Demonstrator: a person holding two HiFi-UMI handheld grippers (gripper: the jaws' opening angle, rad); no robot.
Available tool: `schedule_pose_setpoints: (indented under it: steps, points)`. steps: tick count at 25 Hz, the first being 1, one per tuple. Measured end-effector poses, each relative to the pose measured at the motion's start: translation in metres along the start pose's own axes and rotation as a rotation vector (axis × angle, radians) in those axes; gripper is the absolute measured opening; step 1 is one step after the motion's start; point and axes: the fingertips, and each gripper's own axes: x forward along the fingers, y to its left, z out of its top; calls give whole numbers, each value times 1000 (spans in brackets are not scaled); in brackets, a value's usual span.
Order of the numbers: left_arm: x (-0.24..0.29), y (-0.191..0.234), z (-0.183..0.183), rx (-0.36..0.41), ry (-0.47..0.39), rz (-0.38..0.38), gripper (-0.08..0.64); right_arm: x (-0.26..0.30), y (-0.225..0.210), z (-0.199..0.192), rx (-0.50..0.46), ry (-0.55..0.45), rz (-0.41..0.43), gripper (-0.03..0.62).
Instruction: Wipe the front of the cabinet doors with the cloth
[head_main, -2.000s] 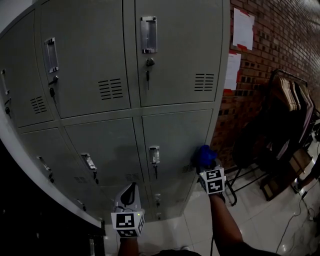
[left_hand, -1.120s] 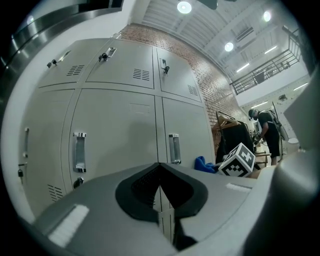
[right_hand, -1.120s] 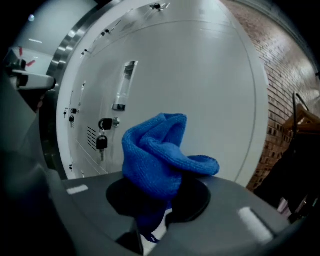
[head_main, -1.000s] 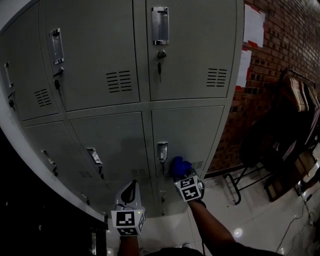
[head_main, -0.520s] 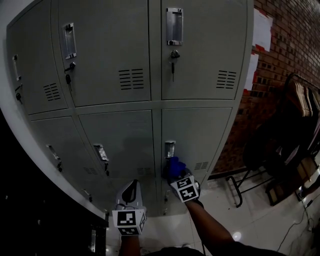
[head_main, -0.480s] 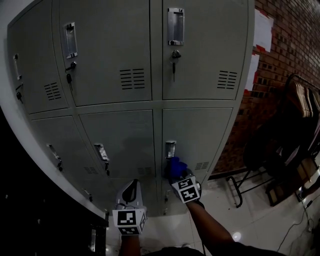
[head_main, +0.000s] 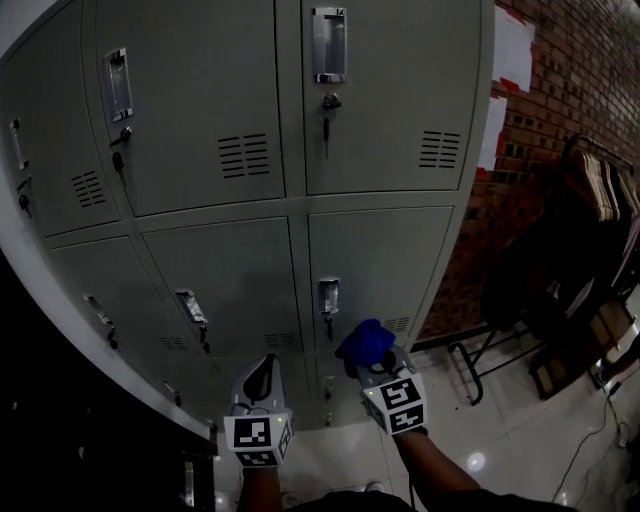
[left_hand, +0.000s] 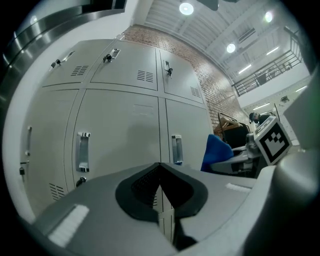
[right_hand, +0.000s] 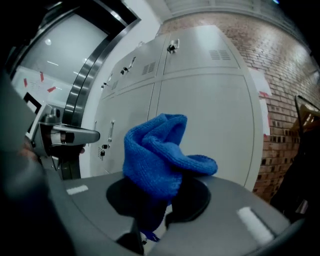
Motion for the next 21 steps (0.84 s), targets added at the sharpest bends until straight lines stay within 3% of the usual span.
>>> schedule_pose_setpoints:
  steps: [6, 21]
  points:
    - [8, -13, 3, 7, -6, -29, 14, -15, -4, 21, -69, -45, -42, 86]
    - [6, -14, -2, -27, 0, -34, 14, -13, -4, 26, -71, -54, -40, 86]
